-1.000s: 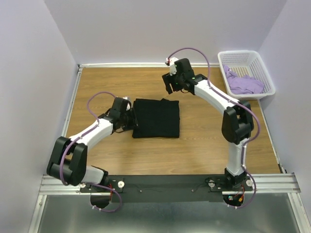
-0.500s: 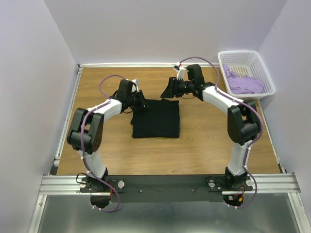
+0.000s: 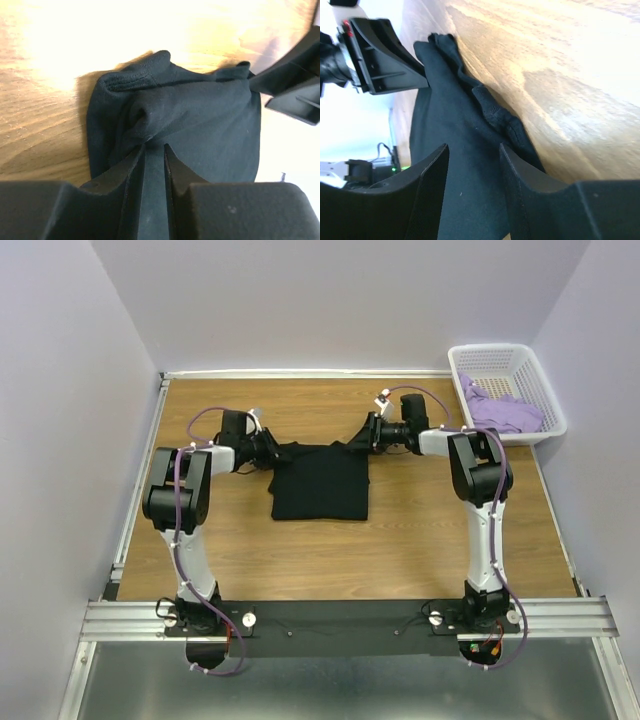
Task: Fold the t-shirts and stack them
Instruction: Fold the tshirt
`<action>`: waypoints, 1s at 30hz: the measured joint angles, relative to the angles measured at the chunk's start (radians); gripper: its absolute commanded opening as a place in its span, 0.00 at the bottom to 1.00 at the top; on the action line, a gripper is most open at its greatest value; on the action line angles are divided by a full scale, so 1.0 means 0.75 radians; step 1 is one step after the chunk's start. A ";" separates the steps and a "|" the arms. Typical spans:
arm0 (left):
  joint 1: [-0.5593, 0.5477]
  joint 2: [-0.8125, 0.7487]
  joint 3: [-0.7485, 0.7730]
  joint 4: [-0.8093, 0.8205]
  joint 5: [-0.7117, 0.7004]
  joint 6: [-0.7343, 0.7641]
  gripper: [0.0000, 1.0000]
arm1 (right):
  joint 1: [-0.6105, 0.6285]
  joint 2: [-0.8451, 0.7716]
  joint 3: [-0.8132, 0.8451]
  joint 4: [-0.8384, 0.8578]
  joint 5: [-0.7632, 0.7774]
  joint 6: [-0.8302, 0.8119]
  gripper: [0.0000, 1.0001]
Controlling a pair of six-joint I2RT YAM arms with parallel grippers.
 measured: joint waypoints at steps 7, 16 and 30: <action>0.024 -0.044 -0.086 0.060 0.045 -0.023 0.32 | -0.039 -0.001 -0.042 0.100 -0.034 0.073 0.52; 0.025 -0.305 -0.177 0.014 0.059 -0.021 0.36 | -0.034 -0.297 -0.218 0.170 -0.039 0.143 0.52; 0.025 -0.265 -0.443 0.160 0.070 -0.101 0.31 | 0.009 -0.210 -0.536 0.348 -0.092 0.203 0.45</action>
